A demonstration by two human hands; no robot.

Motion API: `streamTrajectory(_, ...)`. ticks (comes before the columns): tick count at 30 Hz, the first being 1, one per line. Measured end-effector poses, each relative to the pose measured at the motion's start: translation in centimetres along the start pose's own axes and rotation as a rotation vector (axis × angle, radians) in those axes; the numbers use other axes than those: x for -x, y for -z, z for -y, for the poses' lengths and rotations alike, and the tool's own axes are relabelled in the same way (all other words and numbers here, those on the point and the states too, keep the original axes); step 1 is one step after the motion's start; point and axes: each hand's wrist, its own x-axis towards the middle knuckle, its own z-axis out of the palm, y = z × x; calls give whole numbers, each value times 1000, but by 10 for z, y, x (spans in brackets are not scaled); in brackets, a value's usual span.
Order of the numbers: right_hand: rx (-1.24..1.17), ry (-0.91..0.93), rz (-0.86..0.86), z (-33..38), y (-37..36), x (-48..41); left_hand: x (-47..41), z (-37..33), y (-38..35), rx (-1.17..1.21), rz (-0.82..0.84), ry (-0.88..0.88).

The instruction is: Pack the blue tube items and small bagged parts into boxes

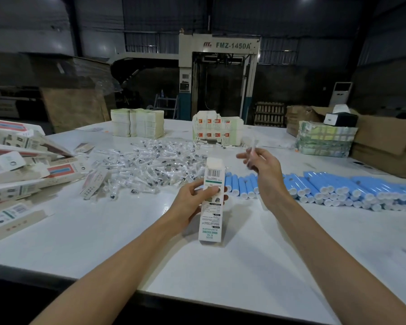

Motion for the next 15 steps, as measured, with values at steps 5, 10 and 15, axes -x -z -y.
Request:
streamTrajectory(5,-7,121,74,35,-31,-8,1,-3,-4,-35,26,-46)
streamTrajectory(10,240,187,163,47,-47,-12,2,-3,-4,-37,41,-63)
streamTrajectory(15,452,217,213,42,-41,-13,0,-3,-2,-59,39,-63)
